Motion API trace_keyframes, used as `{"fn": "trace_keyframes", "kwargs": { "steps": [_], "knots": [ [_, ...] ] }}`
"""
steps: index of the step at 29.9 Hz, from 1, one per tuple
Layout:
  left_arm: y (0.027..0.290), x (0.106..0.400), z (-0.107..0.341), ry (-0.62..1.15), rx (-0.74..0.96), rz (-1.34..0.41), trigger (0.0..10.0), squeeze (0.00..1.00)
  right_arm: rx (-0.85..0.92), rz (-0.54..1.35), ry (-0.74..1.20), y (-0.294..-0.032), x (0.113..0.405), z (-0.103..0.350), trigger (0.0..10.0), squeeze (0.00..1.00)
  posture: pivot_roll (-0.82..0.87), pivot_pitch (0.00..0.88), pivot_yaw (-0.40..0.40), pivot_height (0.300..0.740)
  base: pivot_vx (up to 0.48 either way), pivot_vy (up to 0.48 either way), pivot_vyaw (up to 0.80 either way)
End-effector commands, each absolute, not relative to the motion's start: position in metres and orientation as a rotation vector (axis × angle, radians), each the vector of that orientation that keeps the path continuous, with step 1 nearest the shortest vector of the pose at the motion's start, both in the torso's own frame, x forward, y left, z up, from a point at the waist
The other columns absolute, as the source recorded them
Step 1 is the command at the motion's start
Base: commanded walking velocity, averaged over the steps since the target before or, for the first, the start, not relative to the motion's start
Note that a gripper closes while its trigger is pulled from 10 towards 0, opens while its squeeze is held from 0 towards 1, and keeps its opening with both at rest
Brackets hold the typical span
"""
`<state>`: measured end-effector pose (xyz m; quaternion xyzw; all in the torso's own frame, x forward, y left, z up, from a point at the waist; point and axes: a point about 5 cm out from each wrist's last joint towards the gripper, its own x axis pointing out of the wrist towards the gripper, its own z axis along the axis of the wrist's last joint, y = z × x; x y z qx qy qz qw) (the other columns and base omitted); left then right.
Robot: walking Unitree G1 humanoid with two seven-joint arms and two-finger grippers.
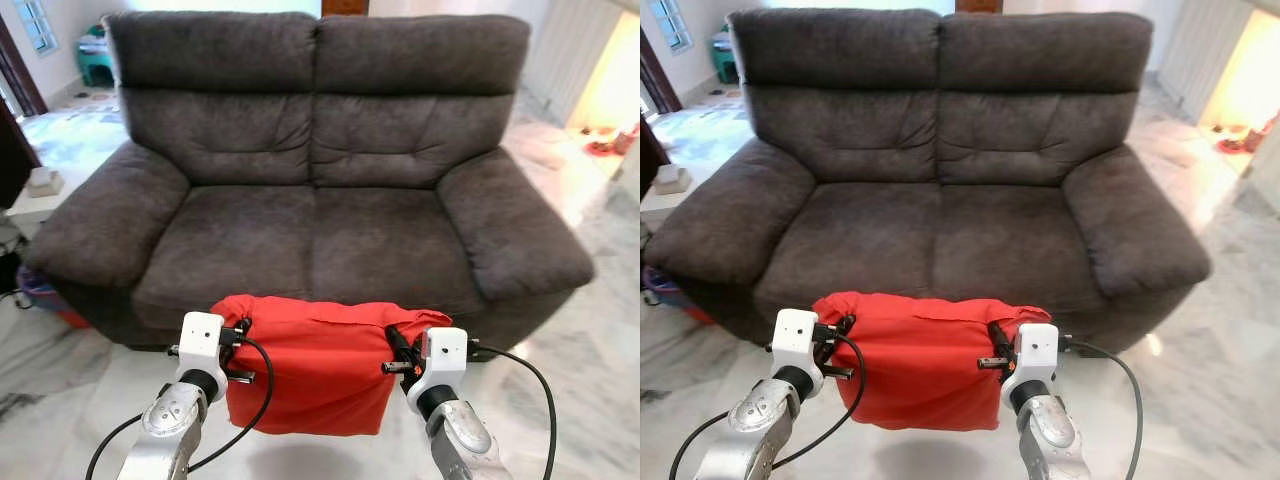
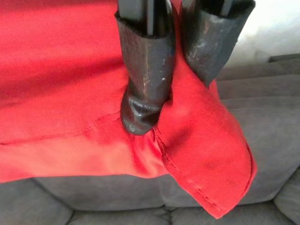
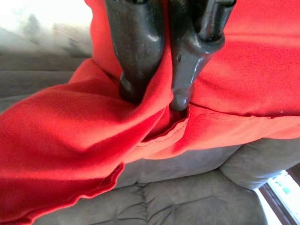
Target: Move the pillow to the sofa from floor
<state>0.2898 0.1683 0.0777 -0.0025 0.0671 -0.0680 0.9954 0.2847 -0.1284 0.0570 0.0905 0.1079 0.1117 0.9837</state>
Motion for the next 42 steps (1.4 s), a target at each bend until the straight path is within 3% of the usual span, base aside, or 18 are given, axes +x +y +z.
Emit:
{"fn": "trace_keyframes", "kwargs": {
  "steps": [1,15,42],
  "knots": [
    [0.1823,0.2917,0.088,0.085,0.03,-0.096,10.0,0.0,0.191,0.231,0.114,-0.1254,0.2939,0.0776,10.0,0.0,0.08,0.051,0.023,0.74,0.0,0.0,0.0],
    [0.1872,0.2922,0.0899,0.071,0.011,-0.088,10.0,0.0,0.193,0.221,0.114,-0.1255,0.2946,0.0769,10.0,0.0,0.08,0.046,0.021,0.74,0.0,0.0,0.0],
    [0.1886,0.2917,0.0888,0.076,0.005,-0.077,10.0,0.0,0.167,0.195,0.122,-0.1294,0.2996,0.0784,10.0,0.0,0.09,0.082,0.016,0.74,0.348,0.0,-0.05]
  ]
}}
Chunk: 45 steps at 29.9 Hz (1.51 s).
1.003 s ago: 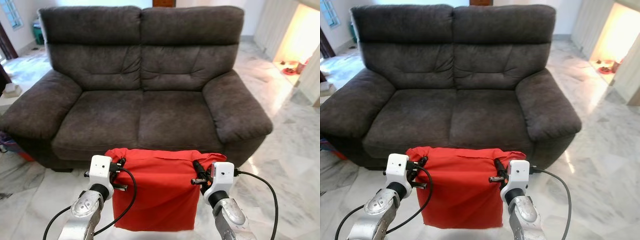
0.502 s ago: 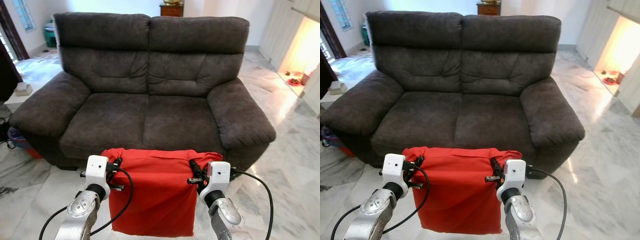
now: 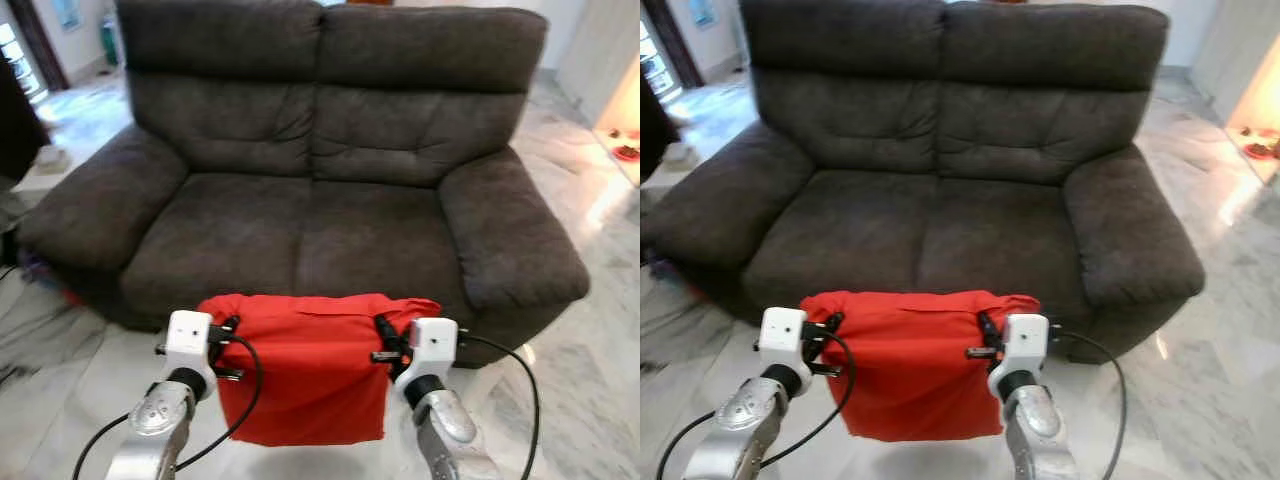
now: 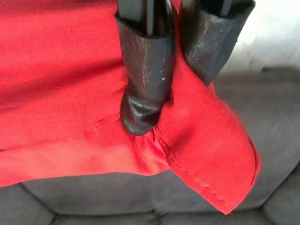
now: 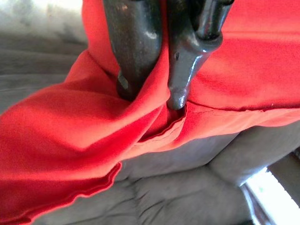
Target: Move the pillow to the sofa from floor
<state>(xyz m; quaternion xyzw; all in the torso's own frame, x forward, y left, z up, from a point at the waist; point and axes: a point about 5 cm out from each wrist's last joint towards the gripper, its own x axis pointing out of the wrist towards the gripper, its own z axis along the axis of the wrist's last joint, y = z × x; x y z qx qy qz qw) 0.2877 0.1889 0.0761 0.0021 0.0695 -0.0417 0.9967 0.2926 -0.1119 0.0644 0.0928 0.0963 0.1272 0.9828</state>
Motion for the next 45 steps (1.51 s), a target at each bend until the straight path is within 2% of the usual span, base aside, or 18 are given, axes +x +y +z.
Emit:
{"fn": "trace_keyframes", "kwargs": {
  "steps": [1,6,16,23,26,32,45],
  "knots": [
    [0.189,0.292,0.088,0.077,0.005,-0.077,10.0,0.0,0.167,0.197,0.118,-0.129,0.3,0.079,10.0,0.0,0.09,0.082,0.016,0.74,0.398,0.0,-0.8],
    [0.189,0.292,0.089,0.075,0.004,-0.076,10.0,0.0,0.171,0.19,0.117,-0.13,0.301,0.079,10.0,0.0,0.09,0.082,0.016,0.74,0.401,0.0,-0.8],
    [0.19,0.292,0.09,0.071,0.007,-0.071,10.0,0.0,0.16,0.174,0.104,-0.131,0.302,0.081,10.0,0.0,0.09,0.08,0.017,0.74,0.4,0.0,0.0],
    [0.191,0.294,0.091,0.068,0.005,-0.067,10.0,0.0,0.084,0.178,0.034,-0.133,0.305,0.091,10.0,0.0,0.09,0.086,0.017,0.74,0.401,0.0,0.22],
    [0.191,0.293,0.091,0.067,0.004,-0.066,10.0,0.0,0.117,0.163,0.052,-0.135,0.306,0.089,10.0,0.0,0.08,0.09,0.015,0.74,0.398,0.0,0.77],
    [0.188,0.292,0.09,0.071,-0.003,-0.072,10.0,0.0,0.122,0.129,0.035,-0.141,0.307,0.092,10.0,0.0,0.08,0.094,0.016,0.74,0.398,0.0,0.0],
    [0.187,0.291,0.093,0.055,-0.03,-0.101,10.0,0.0,0.108,0.073,0.036,-0.147,0.31,0.092,10.0,0.0,0.09,0.097,0.015,0.74,0.022,0.0,0.0]
  ]
}}
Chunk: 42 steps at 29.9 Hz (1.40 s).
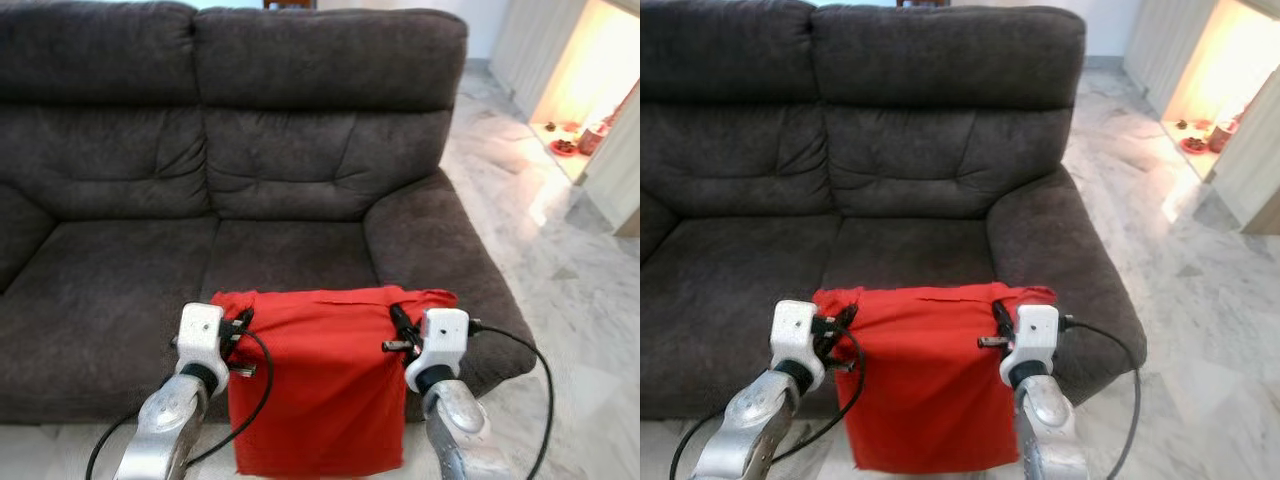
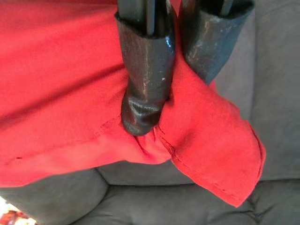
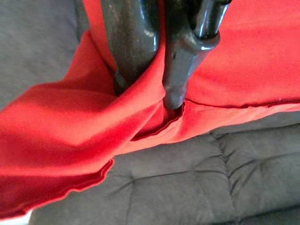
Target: Move the pillow to the sofa from floor
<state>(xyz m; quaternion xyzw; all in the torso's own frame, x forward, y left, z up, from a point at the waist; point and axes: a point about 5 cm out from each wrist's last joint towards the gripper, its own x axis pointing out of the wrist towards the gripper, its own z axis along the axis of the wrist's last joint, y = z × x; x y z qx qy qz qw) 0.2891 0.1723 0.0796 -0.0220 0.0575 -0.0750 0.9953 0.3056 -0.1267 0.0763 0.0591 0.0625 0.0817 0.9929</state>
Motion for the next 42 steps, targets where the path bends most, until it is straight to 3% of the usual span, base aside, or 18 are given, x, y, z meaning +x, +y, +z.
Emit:
{"fn": "trace_keyframes", "kwargs": {
  "steps": [1,8,12,17,26,42],
  "knots": [
    [0.187,0.291,0.093,0.055,-0.03,-0.101,10.0,0.0,0.108,0.073,0.036,-0.147,0.31,0.092,10.0,0.0,0.09,0.097,0.015,0.74,0.0,0.0,0.0],
    [0.187,0.297,0.106,0.011,-0.023,-0.11,10.0,0.0,0.094,-0.006,-0.069,-0.155,0.318,0.116,10.0,0.0,0.09,0.099,0.015,0.74,0.0,0.0,0.0],
    [0.191,0.31,0.148,-0.15,0.02,-0.086,10.0,0.0,0.118,-0.041,-0.257,-0.162,0.33,0.159,10.0,0.0,0.09,0.099,0.017,0.74,0.0,0.0,0.0],
    [0.19,0.312,0.171,-0.249,0.077,-0.089,10.0,0.0,0.134,-0.051,-0.355,-0.164,0.332,0.184,10.0,0.0,0.09,0.097,0.018,0.74,0.0,0.0,0.0],
    [0.187,0.309,0.164,-0.223,0.079,-0.093,10.0,0.0,0.14,-0.026,-0.334,-0.157,0.328,0.177,10.0,0.0,0.09,0.097,0.019,0.74,0.13,0.0,0.0],
    [0.196,0.311,0.171,-0.229,0.098,-0.059,10.0,0.0,0.163,0.014,-0.422,-0.151,0.327,0.194,10.0,0.0,0.09,0.076,0.022,0.74,0.416,0.0,0.0]
  ]
}}
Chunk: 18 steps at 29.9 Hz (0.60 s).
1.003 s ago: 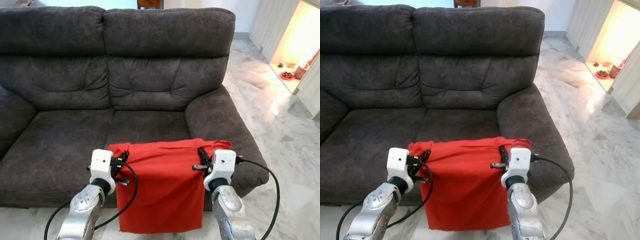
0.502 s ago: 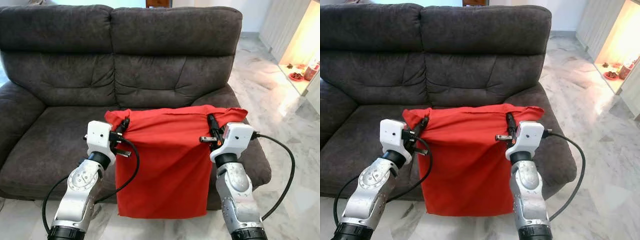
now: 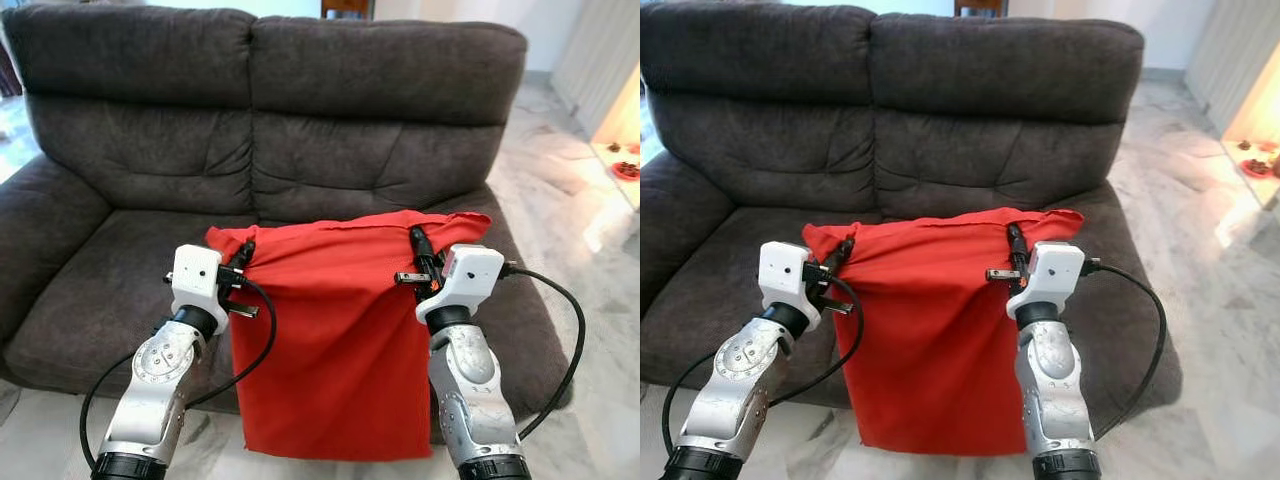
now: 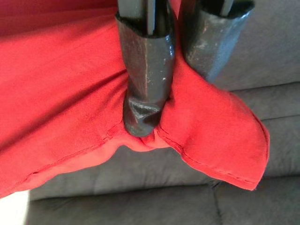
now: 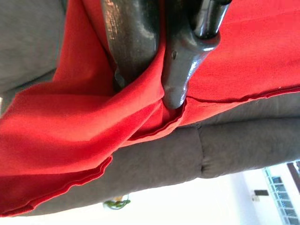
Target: Move the pillow to the sofa from floor
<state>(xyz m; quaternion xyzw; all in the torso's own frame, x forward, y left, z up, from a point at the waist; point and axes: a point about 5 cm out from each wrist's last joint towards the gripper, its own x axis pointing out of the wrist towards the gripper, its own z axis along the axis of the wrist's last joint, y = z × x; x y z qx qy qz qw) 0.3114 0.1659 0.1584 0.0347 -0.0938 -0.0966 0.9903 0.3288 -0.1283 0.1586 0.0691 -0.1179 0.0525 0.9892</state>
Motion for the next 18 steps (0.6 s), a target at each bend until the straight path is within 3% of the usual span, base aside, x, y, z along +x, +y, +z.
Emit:
{"fn": "trace_keyframes", "kwargs": {
  "steps": [1,15,18],
  "knots": [
    [0.196,0.311,0.171,-0.228,0.103,-0.059,10.0,0.0,0.162,0.011,-0.422,-0.151,0.327,0.194,10.0,0.0,0.09,0.073,0.025,0.74,0.45,0.0,0.0],
    [0.203,0.321,0.188,-0.241,0.145,-0.059,10.0,0.0,0.161,-0.057,-0.44,-0.164,0.339,0.206,10.0,0.0,0.1,0.08,0.027,0.74,0.46,0.0,0.0],
    [0.201,0.32,0.182,-0.208,0.13,-0.079,10.0,0.0,0.166,-0.008,-0.413,-0.159,0.339,0.201,10.0,0.0,0.1,0.084,0.026,0.74,0.115,0.0,0.0]
  ]
}}
